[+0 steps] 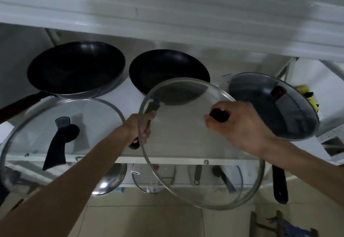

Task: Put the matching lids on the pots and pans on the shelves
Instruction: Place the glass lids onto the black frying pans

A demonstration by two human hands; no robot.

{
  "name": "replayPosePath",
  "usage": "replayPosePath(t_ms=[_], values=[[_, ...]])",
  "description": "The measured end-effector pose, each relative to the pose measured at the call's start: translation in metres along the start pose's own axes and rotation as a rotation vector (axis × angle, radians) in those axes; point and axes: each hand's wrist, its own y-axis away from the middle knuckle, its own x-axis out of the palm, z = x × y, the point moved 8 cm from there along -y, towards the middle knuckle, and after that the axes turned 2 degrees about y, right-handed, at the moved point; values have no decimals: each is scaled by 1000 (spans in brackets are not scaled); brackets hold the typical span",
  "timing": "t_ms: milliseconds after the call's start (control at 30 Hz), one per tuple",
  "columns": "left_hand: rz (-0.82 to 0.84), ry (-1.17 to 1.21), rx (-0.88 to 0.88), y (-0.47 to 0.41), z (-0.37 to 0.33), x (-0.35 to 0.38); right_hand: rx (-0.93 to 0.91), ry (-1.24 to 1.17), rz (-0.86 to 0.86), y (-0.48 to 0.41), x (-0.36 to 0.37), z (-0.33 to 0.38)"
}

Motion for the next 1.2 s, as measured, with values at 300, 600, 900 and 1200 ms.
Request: replayPosePath(t_ms=[300,600,900,1200], values=[[-60,157,92,44,34,67,-40,60,-58,-154,21,16],[-104,85,118,55,49,76,64,160,9,-226,66,5],[-126,32,164,60,44,78,97,217,58,-224,74,-2],[-121,35,171,58,44,80,90,231,15,-222,77,1]])
